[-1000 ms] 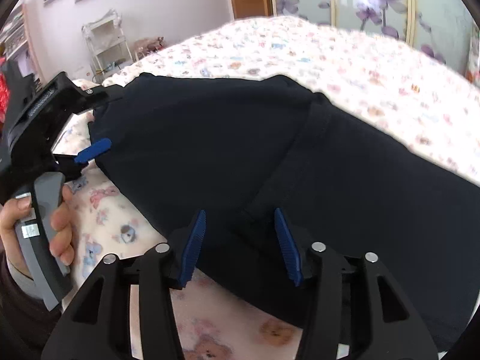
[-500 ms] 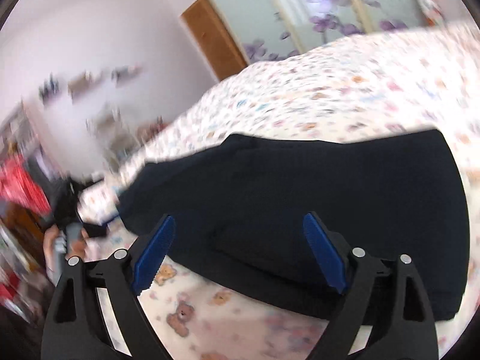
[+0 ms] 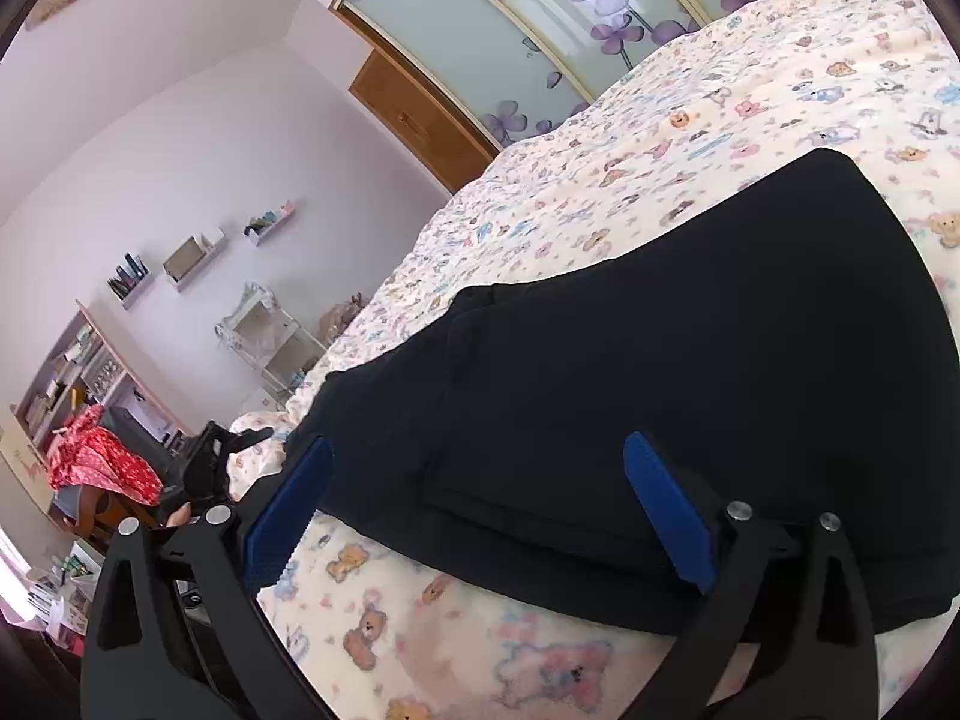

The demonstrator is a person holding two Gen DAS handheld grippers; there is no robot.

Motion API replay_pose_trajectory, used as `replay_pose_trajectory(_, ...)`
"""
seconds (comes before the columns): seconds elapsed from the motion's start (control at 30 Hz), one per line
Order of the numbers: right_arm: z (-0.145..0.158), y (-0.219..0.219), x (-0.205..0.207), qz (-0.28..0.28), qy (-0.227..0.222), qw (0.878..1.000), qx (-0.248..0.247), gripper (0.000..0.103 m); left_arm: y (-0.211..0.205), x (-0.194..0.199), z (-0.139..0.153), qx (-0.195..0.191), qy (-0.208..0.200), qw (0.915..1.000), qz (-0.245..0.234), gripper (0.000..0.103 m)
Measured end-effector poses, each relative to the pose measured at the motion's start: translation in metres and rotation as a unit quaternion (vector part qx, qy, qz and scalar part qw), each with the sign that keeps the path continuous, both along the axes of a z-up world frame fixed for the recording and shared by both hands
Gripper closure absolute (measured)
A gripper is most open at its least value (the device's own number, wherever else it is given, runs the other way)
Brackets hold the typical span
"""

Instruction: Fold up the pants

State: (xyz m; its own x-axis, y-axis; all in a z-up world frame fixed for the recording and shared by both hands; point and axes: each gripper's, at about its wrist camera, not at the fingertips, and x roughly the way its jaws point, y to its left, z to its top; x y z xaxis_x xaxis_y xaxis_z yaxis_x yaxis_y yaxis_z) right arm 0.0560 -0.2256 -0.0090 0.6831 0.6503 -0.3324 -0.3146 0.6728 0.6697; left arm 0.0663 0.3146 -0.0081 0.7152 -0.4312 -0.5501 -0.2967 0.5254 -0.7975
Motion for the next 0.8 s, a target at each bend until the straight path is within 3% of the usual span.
replay_pose_trajectory(0.07, -0.002, -0.003, -0.001, 0.001, -0.001, 1.0, 0.012, 0.003, 0.002, 0.001, -0.001, -0.009, -0.005, 0.9999, 0.009, 0.002)
replay_pose_trajectory(0.17, -0.003, -0.004, -0.001, 0.002, -0.001, 1.0, 0.021, 0.003, 0.006, -0.007, 0.01, -0.021, -0.063, 0.9976, 0.021, 0.002)
replay_pose_trajectory(0.23, -0.003, -0.005, -0.001, 0.003, -0.001, 1.0, 0.025, 0.003, 0.002, -0.011, 0.021, -0.002, -0.098, 0.9951, 0.015, 0.002)
replay_pose_trajectory(0.4, -0.004, -0.005, -0.001, 0.003, -0.002, 1.0, 0.031, 0.003, -0.004, 0.005, 0.015, 0.027, -0.088, 0.9955, 0.02, 0.002)
replay_pose_trajectory(0.67, -0.005, -0.005, -0.004, 0.003, -0.007, 0.999, 0.042, 0.003, 0.015, 0.007, -0.001, -0.059, -0.111, 0.9889, 0.08, 0.003)
replay_pose_trajectory(0.77, -0.006, -0.006, -0.004, 0.004, -0.008, 0.999, 0.045, 0.003, 0.017, 0.002, -0.005, -0.074, -0.115, 0.9857, 0.099, 0.017)
replay_pose_trajectory(0.8, -0.006, -0.006, -0.004, 0.004, -0.008, 0.999, 0.046, 0.003, 0.017, 0.001, -0.005, -0.076, -0.116, 0.9852, 0.101, 0.026)
